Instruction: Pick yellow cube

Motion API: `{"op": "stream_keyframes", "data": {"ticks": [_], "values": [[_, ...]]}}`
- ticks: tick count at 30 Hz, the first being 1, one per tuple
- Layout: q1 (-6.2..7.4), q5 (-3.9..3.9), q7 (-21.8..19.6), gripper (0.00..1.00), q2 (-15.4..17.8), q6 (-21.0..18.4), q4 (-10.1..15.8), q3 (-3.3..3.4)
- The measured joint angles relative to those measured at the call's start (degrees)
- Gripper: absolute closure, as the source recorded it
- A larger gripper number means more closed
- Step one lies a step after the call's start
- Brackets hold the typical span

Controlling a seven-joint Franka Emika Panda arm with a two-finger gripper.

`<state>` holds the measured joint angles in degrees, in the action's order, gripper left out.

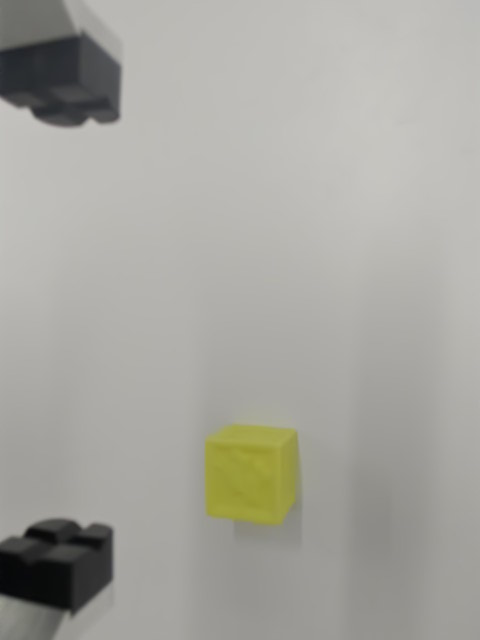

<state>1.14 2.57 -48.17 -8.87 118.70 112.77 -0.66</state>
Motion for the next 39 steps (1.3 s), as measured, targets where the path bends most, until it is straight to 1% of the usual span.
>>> {"op": "stream_keyframes", "data": {"ticks": [4,8,24,39], "values": [[-0.01,0.00,0.02,0.00,0.03,0.02,0.04,0.00],[-0.31,0.00,0.48,0.00,0.18,0.86,0.88,0.01],[-2.39,-0.12,2.86,0.00,-0.90,7.40,5.77,0.02],[-4.39,-0.27,5.22,0.00,-2.78,13.49,9.51,0.02]]}}
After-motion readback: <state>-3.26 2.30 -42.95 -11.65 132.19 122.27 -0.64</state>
